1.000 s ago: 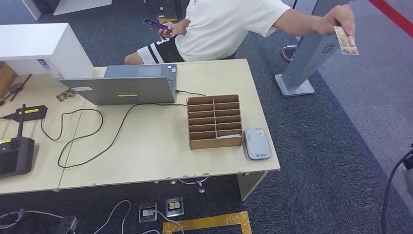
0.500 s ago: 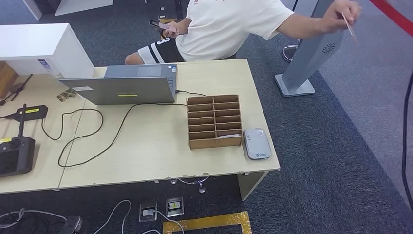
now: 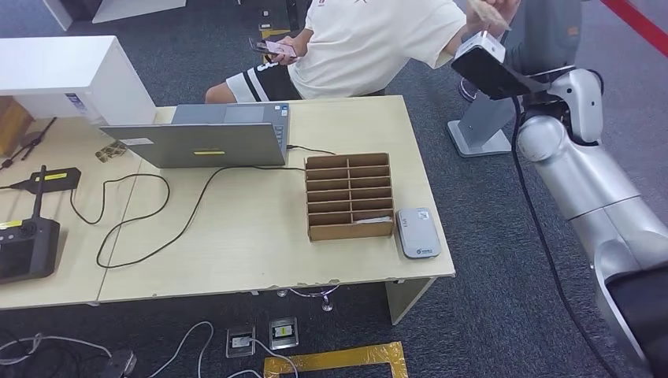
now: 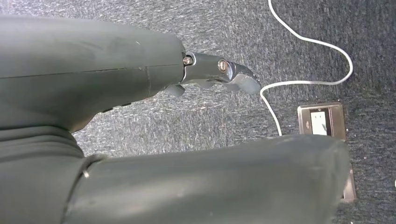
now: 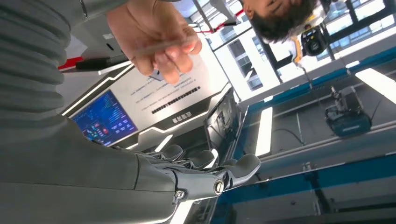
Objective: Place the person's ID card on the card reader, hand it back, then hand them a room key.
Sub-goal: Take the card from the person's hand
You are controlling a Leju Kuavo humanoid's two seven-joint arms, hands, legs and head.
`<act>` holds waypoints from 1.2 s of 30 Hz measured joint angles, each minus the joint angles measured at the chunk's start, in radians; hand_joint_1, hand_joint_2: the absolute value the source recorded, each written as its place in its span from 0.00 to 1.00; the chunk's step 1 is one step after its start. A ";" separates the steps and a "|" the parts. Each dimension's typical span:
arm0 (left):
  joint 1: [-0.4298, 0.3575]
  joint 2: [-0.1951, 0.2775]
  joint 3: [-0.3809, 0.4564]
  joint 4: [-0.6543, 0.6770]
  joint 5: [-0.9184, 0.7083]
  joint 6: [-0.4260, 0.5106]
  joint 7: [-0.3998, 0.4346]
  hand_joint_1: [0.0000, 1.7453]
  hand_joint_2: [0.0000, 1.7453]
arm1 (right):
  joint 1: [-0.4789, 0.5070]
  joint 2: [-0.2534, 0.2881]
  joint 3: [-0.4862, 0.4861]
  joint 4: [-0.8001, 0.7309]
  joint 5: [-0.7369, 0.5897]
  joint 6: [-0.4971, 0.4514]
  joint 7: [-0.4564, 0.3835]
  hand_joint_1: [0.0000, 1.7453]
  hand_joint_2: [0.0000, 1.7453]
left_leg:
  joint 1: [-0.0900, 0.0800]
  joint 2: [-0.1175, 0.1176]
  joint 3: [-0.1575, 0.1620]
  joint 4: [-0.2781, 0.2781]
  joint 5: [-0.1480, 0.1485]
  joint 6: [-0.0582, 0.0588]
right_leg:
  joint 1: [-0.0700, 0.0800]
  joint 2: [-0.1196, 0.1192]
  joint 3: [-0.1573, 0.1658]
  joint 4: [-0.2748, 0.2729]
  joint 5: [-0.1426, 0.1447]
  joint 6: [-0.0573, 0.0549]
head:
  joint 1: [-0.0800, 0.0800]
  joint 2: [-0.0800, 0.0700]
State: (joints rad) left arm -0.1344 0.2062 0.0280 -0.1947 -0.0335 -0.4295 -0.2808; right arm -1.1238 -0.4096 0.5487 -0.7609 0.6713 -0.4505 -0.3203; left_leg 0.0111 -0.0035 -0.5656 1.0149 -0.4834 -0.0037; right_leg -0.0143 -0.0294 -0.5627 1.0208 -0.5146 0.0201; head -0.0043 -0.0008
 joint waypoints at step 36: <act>0.006 -0.008 -0.012 0.009 -0.020 0.000 0.019 0.00 0.00 | 0.080 -0.005 0.039 -0.083 0.027 0.131 0.084 1.00 1.00 | 0.000 0.001 0.000 0.000 0.000 0.000 | 0.000 0.002 -0.001 0.000 0.000 0.000 | 0.000 0.000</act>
State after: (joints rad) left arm -0.1284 0.1979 0.0157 -0.1857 -0.0530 -0.4295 -0.2613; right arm -1.0436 -0.4146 0.5875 -0.8443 0.6988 -0.3198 -0.2361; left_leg 0.0111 -0.0023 -0.5654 1.0150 -0.4836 -0.0039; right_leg -0.0143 -0.0274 -0.5640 1.0206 -0.5145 0.0201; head -0.0042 -0.0008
